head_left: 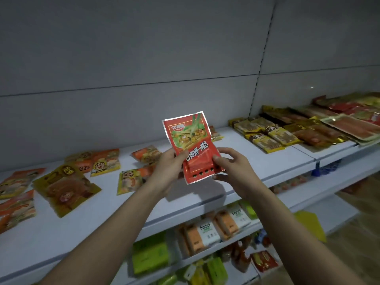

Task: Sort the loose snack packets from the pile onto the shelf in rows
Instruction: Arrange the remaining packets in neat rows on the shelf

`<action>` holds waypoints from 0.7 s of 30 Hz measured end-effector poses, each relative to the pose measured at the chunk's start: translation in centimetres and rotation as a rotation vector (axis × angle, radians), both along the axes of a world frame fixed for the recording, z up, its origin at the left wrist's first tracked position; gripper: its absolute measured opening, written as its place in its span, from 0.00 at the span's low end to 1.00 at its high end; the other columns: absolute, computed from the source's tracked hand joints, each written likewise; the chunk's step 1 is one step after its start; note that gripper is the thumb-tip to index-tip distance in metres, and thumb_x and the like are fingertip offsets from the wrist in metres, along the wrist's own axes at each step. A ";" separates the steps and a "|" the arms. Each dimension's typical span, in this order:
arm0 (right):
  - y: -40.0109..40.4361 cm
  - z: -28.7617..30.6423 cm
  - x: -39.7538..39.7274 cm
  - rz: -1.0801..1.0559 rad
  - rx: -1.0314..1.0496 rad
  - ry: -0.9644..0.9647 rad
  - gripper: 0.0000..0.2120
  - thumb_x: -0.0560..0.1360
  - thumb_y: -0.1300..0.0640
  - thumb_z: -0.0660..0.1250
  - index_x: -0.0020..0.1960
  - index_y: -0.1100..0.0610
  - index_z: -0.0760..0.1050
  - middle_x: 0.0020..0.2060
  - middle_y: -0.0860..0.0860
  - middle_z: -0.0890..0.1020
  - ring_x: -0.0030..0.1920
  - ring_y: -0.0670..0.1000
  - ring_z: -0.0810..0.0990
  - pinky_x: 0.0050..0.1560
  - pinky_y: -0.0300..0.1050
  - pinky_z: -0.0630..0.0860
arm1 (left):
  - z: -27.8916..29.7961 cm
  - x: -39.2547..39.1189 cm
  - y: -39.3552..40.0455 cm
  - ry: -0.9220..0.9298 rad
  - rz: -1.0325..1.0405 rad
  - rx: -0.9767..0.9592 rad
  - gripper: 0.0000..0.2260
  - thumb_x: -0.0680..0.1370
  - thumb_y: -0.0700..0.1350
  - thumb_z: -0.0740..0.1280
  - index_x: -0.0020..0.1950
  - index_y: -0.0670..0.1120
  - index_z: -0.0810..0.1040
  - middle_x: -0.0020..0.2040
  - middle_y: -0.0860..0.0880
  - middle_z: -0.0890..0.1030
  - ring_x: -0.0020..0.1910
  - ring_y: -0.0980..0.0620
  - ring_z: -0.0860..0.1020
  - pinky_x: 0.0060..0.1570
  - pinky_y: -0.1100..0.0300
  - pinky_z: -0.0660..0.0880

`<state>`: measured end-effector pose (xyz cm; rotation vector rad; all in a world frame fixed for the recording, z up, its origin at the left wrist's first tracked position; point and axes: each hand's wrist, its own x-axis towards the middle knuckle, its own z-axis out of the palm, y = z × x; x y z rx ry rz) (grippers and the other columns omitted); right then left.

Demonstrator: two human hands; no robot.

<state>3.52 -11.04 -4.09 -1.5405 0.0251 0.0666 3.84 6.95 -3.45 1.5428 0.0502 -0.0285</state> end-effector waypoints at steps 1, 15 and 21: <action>-1.5 0.0 0.0 -0.024 0.002 -0.009 0.10 0.80 0.60 0.67 0.61 0.58 0.75 0.42 0.58 0.84 0.36 0.50 0.83 0.37 0.45 0.80 | 0.1 0.1 -1.3 -0.023 -0.022 0.117 0.09 0.85 0.49 0.61 0.60 0.49 0.78 0.55 0.50 0.85 0.49 0.52 0.84 0.48 0.56 0.80; -32.5 1.7 2.0 -0.325 -0.025 0.083 0.09 0.80 0.61 0.67 0.60 0.60 0.75 0.42 0.57 0.84 0.40 0.54 0.84 0.40 0.50 0.81 | 1.0 5.5 -27.9 -0.344 -0.124 1.075 0.22 0.84 0.62 0.52 0.59 0.54 0.82 0.56 0.50 0.82 0.54 0.47 0.79 0.46 0.54 0.73; -42.4 1.4 6.0 -0.360 -0.027 0.114 0.09 0.81 0.61 0.64 0.60 0.59 0.74 0.44 0.58 0.83 0.40 0.54 0.82 0.42 0.50 0.81 | 0.8 11.3 -37.6 -0.417 -0.180 1.149 0.22 0.83 0.62 0.52 0.61 0.53 0.81 0.57 0.51 0.81 0.57 0.48 0.78 0.51 0.51 0.76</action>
